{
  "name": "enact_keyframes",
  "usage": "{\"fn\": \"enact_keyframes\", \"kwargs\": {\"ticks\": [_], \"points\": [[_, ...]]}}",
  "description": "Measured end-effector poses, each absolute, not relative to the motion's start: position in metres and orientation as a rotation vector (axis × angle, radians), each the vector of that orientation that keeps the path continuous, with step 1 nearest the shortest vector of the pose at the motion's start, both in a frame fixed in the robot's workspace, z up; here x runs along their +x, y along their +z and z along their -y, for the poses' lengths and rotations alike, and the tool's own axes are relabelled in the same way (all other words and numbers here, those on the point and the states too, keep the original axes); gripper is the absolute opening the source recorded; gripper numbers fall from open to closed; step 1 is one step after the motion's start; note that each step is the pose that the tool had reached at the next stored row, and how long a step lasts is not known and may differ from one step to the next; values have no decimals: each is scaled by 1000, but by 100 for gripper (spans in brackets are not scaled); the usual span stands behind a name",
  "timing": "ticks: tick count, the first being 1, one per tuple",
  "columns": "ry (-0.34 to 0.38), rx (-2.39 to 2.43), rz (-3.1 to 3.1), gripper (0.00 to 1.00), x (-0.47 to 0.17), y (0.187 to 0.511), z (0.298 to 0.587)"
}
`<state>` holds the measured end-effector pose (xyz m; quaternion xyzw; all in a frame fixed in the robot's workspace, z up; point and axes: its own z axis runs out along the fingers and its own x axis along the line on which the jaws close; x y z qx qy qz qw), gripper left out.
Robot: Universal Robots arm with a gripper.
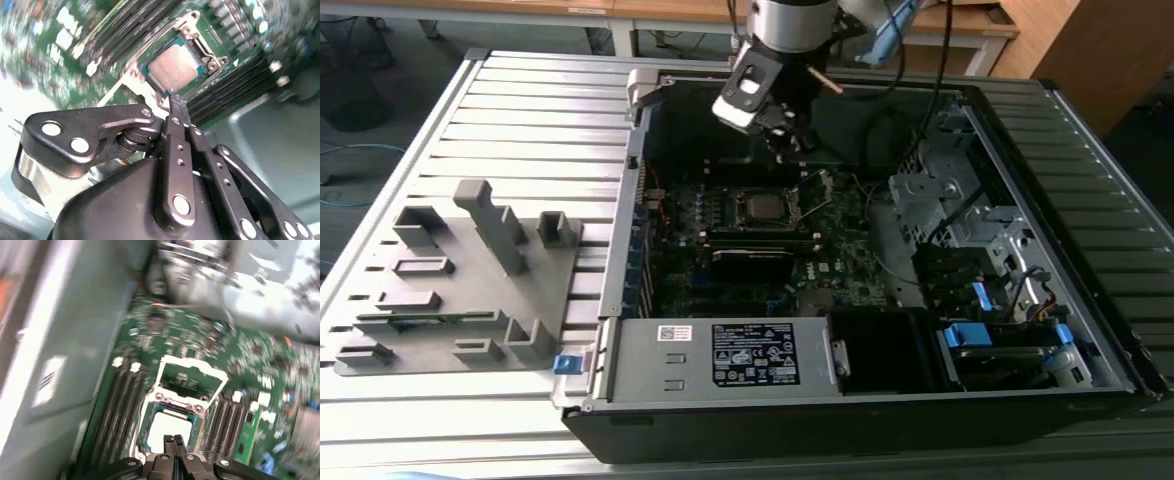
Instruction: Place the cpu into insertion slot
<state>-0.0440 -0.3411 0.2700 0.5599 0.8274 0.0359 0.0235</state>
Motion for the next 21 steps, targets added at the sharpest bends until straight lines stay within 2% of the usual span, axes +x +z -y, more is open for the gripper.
{"fn": "enact_keyframes", "kwargs": {"ticks": [16, 21], "points": [[140, 257, -3138, 11, -24, 356, 354], [142, 43, -3156, 11, -21, 367, 356]]}}
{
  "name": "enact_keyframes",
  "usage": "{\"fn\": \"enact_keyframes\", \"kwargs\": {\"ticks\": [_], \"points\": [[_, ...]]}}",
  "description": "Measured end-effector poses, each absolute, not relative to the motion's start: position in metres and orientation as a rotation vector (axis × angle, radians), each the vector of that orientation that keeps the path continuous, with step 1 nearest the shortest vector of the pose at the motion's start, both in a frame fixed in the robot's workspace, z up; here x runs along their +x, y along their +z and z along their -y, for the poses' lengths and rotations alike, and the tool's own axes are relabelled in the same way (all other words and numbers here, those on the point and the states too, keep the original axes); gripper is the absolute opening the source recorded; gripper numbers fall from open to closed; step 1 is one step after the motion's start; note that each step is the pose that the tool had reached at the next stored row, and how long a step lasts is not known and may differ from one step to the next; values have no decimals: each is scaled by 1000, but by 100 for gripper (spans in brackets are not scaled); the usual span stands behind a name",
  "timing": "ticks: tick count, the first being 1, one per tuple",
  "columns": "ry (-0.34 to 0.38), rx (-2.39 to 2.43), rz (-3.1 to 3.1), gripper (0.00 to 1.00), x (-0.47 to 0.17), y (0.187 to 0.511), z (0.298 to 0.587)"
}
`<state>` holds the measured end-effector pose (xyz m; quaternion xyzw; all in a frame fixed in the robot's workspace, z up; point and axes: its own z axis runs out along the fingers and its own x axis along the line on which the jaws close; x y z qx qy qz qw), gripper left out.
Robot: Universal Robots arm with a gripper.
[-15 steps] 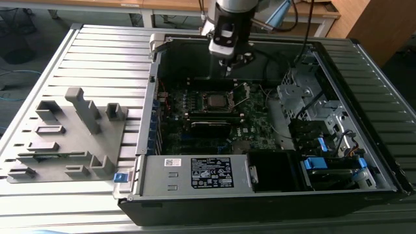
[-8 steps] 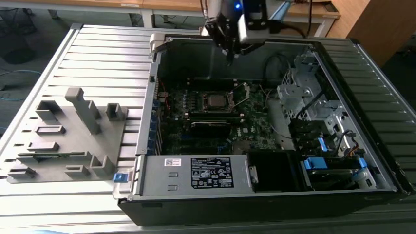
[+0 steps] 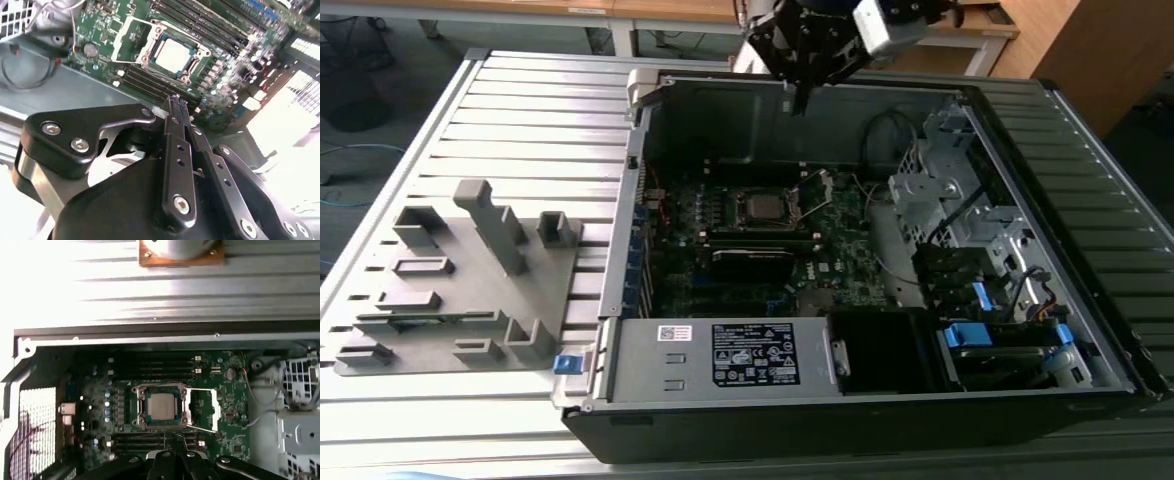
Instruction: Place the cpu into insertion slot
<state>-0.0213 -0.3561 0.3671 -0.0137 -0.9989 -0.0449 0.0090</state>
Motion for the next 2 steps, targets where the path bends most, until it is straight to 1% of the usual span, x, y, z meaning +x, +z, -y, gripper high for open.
{"fn": "enact_keyframes", "kwargs": {"ticks": [2], "points": [[-140, -40, 3120, 11, -21, 367, 356]]}}
